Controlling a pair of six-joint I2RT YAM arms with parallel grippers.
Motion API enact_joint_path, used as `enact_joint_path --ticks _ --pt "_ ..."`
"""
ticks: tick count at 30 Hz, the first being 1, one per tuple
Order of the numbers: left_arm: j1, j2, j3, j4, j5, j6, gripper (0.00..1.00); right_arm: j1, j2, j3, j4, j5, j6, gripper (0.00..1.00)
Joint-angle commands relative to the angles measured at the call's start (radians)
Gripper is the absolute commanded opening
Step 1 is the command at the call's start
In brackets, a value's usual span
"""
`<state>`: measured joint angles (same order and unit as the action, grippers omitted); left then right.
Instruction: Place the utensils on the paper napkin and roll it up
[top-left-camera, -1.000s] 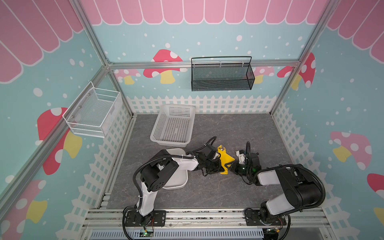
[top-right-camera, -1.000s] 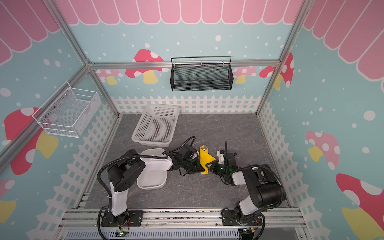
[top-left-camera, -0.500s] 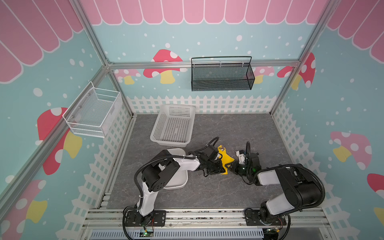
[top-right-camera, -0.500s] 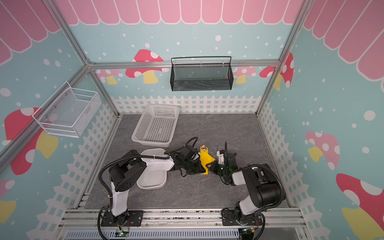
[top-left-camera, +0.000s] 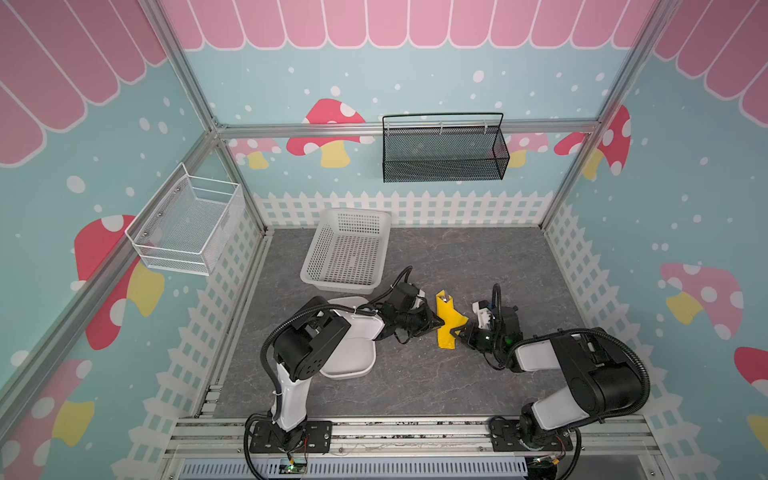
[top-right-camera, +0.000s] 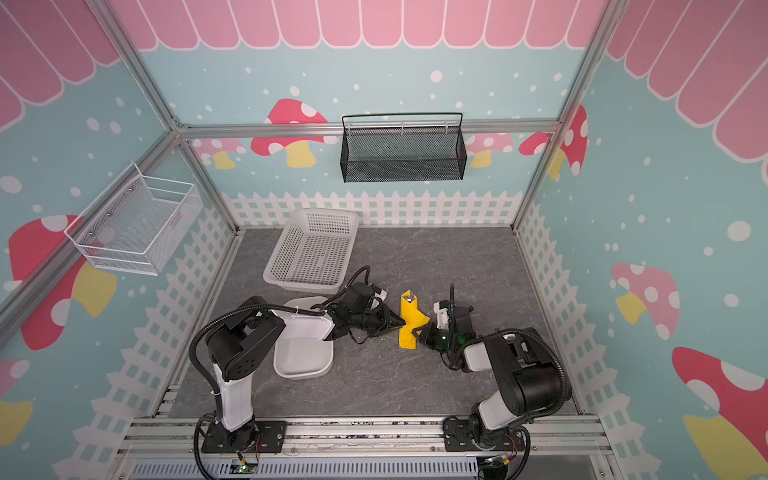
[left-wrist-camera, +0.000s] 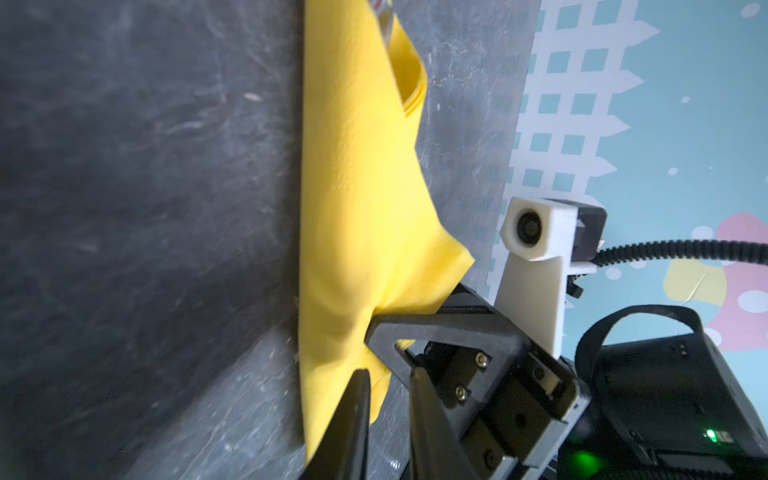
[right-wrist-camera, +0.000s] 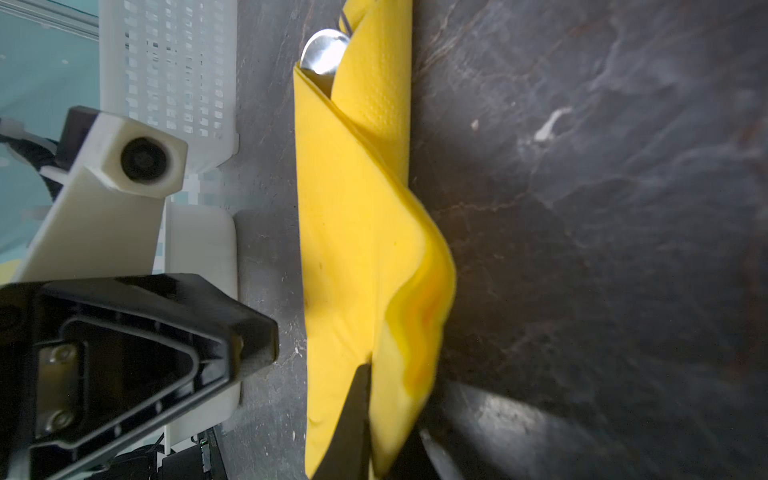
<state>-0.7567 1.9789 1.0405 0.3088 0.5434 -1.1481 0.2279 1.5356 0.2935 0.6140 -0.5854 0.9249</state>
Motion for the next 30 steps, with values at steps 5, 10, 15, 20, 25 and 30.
enact_joint_path --ticks 5,10,15,20,25,30 --pt "-0.007 0.04 0.12 -0.165 -0.03 0.053 0.15 -0.005 -0.006 -0.021 0.002 0.021 0.006 0.1" --pt "-0.016 0.081 0.161 -0.229 -0.021 0.079 0.13 -0.006 0.002 -0.014 0.003 0.009 0.006 0.1" --pt "-0.036 0.104 0.167 -0.26 -0.025 0.085 0.1 -0.005 -0.005 -0.007 0.003 0.008 0.006 0.1" --pt "-0.041 0.107 0.156 -0.261 -0.042 0.09 0.08 -0.005 -0.007 -0.001 0.003 0.006 0.012 0.11" --pt "-0.044 0.113 0.158 -0.271 -0.038 0.109 0.07 -0.006 -0.003 0.006 0.033 -0.033 0.025 0.14" --pt "-0.046 0.112 0.132 -0.245 -0.033 0.102 0.06 -0.012 0.009 0.028 0.036 -0.028 0.036 0.26"
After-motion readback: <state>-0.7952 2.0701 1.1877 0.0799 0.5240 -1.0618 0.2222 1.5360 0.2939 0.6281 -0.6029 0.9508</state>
